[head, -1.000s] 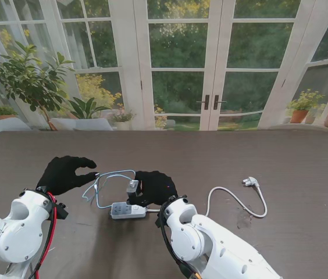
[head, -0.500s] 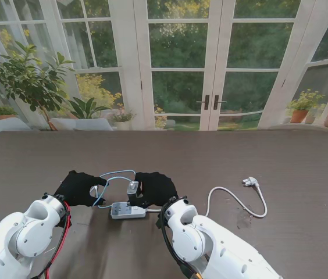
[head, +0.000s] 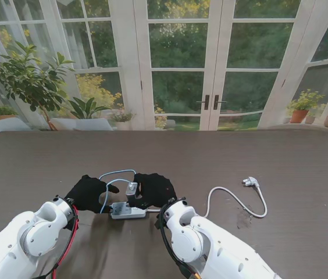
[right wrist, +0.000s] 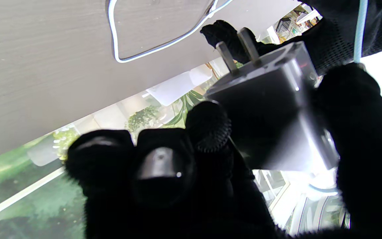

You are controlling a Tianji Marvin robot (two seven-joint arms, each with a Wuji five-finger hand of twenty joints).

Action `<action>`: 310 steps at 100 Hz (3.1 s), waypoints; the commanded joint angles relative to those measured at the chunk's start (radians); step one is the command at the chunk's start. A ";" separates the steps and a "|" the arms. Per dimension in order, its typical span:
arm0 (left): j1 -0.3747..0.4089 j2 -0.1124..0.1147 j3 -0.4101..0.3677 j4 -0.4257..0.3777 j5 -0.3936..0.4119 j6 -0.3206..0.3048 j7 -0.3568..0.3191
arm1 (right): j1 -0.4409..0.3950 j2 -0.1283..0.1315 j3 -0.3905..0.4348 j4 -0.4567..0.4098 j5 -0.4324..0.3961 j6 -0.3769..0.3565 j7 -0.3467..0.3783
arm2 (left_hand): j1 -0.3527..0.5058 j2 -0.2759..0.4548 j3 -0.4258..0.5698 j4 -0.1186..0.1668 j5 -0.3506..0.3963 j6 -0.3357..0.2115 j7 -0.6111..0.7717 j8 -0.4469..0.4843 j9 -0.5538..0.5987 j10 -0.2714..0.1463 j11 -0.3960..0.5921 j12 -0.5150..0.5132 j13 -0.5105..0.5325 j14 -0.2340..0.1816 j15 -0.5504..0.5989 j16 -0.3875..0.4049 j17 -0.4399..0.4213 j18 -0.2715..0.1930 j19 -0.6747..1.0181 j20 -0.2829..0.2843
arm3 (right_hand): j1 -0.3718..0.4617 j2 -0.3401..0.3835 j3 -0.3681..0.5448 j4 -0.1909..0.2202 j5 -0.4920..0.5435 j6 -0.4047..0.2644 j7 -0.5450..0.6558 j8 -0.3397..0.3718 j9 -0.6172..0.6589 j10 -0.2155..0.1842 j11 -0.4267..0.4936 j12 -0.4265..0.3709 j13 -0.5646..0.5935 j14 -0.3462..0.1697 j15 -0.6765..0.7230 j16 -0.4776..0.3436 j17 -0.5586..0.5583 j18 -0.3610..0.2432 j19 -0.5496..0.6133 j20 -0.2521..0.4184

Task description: Set up the charging station

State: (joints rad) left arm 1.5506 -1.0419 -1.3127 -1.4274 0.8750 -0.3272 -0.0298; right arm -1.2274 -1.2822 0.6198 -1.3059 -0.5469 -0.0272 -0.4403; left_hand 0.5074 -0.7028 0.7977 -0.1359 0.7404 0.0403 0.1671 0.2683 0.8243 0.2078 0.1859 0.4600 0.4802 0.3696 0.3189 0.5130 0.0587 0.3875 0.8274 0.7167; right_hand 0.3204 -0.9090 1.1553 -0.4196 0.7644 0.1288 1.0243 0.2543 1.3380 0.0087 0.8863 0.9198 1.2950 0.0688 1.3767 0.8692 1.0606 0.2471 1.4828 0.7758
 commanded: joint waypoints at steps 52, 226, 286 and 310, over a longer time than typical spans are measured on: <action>-0.006 0.011 0.049 0.046 0.072 -0.046 0.004 | 0.050 -0.059 -0.073 0.118 0.020 -0.044 -0.040 | -0.020 -0.069 -0.007 -0.041 0.011 0.022 -0.033 -0.041 0.008 -0.028 0.003 -0.007 0.015 -0.015 0.005 -0.002 0.002 -0.006 -0.015 0.028 | 0.110 0.129 0.213 0.068 0.115 -0.394 0.239 0.104 -0.040 -0.035 -0.074 -0.123 0.012 0.029 -0.343 -0.172 -0.207 0.077 -0.180 -0.072; -0.054 0.007 0.152 0.170 0.132 -0.059 0.197 | 0.156 -0.168 -0.203 0.423 -0.060 -0.144 -0.261 | 0.323 -0.003 -0.081 -0.060 0.304 -0.055 0.504 -0.101 0.266 -0.042 0.153 0.200 0.215 -0.016 0.180 0.047 0.155 0.044 0.226 -0.030 | 0.089 0.130 0.173 0.063 0.143 -0.526 0.217 0.040 -0.214 -0.102 -0.278 -0.365 -0.168 0.027 -0.870 -0.338 -0.529 0.023 -0.419 -0.215; -0.057 0.008 0.154 0.173 0.132 -0.067 0.191 | 0.201 -0.190 -0.245 0.506 -0.081 -0.155 -0.281 | 0.328 0.029 -0.097 -0.058 0.315 -0.033 0.537 -0.126 0.307 -0.040 0.161 0.318 0.235 -0.021 0.216 0.068 0.164 0.035 0.252 -0.034 | 0.130 -0.041 0.210 0.025 0.202 -0.508 0.188 -0.044 -0.185 -0.136 -0.282 -0.371 -0.162 -0.011 -0.857 -0.343 -0.537 -0.005 -0.409 -0.231; -0.055 0.008 0.150 0.171 0.132 -0.070 0.190 | 0.207 -0.185 -0.250 0.519 -0.080 -0.158 -0.264 | 0.322 0.040 -0.107 -0.059 0.315 -0.029 0.537 -0.129 0.314 -0.037 0.162 0.317 0.240 -0.020 0.220 0.070 0.165 0.037 0.254 -0.035 | 0.125 -0.032 0.215 0.024 0.201 -0.503 0.191 -0.047 -0.184 -0.133 -0.284 -0.364 -0.157 -0.011 -0.844 -0.337 -0.536 -0.011 -0.401 -0.233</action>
State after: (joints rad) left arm 1.4807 -1.0323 -1.1669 -1.2718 1.0022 -0.3932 0.1902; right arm -1.0218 -1.4685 0.3716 -0.7931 -0.6259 -0.1819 -0.7236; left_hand 0.6669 -0.7538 0.6238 -0.1940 0.8779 0.1562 0.4697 0.1335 1.1040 0.1753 0.3389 0.7685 0.7067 0.3583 0.5195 0.5714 0.2234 0.3974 1.0483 0.6918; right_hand 0.3049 -0.9901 1.1787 -0.4202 0.7847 0.0446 1.0083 0.1795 1.1959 -0.0193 0.6607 0.5600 1.1335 0.0858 0.5144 0.5411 0.5411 0.2717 1.0472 0.5585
